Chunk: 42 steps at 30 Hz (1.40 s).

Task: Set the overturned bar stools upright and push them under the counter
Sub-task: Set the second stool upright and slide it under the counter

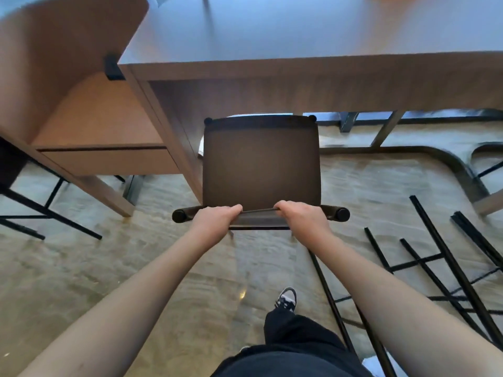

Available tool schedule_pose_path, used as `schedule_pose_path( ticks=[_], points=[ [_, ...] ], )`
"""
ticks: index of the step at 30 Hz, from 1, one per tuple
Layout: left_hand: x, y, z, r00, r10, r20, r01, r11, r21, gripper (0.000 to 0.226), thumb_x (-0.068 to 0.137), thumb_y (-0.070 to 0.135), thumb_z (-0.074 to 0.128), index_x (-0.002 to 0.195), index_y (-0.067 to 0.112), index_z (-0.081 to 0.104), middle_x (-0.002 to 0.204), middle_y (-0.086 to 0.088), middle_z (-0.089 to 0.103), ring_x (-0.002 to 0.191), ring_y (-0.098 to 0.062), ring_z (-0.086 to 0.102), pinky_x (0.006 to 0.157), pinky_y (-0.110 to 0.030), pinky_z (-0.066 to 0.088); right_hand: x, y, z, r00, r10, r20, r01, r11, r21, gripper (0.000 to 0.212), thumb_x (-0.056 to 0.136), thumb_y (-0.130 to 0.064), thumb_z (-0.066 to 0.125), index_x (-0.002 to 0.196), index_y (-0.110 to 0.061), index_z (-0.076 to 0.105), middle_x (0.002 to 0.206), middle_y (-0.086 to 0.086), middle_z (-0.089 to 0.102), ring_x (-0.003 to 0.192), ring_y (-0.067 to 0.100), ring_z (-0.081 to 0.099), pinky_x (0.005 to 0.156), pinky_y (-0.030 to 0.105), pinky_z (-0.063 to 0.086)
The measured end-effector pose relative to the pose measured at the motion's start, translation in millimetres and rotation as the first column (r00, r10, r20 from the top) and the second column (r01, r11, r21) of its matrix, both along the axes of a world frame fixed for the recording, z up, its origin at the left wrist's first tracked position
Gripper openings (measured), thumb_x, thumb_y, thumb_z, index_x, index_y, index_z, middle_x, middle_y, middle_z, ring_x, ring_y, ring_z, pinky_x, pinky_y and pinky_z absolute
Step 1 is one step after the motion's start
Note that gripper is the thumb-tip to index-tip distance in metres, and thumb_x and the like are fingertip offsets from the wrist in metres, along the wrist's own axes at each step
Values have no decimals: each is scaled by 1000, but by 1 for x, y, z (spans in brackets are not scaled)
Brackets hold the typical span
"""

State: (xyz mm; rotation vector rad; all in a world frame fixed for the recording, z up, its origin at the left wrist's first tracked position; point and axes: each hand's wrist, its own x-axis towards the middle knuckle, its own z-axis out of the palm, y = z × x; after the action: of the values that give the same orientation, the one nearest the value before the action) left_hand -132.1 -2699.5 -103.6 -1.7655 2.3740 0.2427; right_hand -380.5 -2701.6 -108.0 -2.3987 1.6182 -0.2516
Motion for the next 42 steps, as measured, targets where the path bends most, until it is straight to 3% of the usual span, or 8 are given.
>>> schedule_pose_path(
  ticks=[7,12,22,29,33,36,38,42],
  points=[
    [1,-78,18,998,-23,58,26,998,-55,44,88,4,44,122,31,45,106,2,68,87,-31,65,60,-34,34,-1,-83,12,997,80,-11,-81,993,-87,21,98,-18,60,118,-21,61,98,-1,71,81,26,67,57,29,27],
    [2,-125,27,994,-26,110,30,999,-36,40,87,1,43,118,27,44,102,0,67,82,-31,62,61,-33,34,-1,-133,16,994,100,-35,-102,990,-95,16,104,-24,48,116,-20,58,98,-1,71,80,29,67,55,31,30],
    [10,-214,28,994,-75,74,78,996,-35,33,107,22,36,138,24,45,116,-9,71,95,-34,68,80,-42,57,6,-213,28,991,89,-100,-98,992,-84,28,96,-21,66,122,-20,57,106,2,72,83,27,71,59,24,34],
    [15,-221,26,994,-103,28,103,995,-9,14,107,25,42,121,27,43,93,1,66,76,-23,64,69,-40,60,8,-222,28,993,50,-106,-52,998,-18,22,98,-25,62,119,-23,55,106,-1,72,80,24,67,46,20,15],
    [15,-221,23,991,-129,21,129,991,-37,7,106,36,38,107,29,36,94,2,66,71,-21,62,67,-41,59,9,-222,28,995,31,-100,-35,999,-35,26,104,-38,48,126,-27,55,118,-5,70,94,21,69,53,23,28],
    [16,-220,20,990,-110,-88,103,992,-75,36,102,56,36,127,32,44,123,6,66,96,-20,68,73,-37,57,9,-216,33,1000,-23,14,22,999,31,46,100,-56,39,139,-34,47,134,-10,61,117,16,62,73,28,45],
    [18,-216,22,947,-85,-309,65,995,-74,53,99,62,38,147,40,33,149,16,49,130,-12,53,97,-38,49,9,-207,41,966,-90,243,65,992,105,54,98,-58,41,146,-34,40,146,-10,52,133,15,50,99,33,45],
    [18,-194,39,670,-67,-739,12,997,-80,61,99,65,36,153,55,11,154,45,11,141,21,12,113,-26,18,10,-176,58,648,-263,715,222,963,154,64,94,-60,39,152,-36,29,158,-13,35,145,3,30,114,25,26]
  ],
)
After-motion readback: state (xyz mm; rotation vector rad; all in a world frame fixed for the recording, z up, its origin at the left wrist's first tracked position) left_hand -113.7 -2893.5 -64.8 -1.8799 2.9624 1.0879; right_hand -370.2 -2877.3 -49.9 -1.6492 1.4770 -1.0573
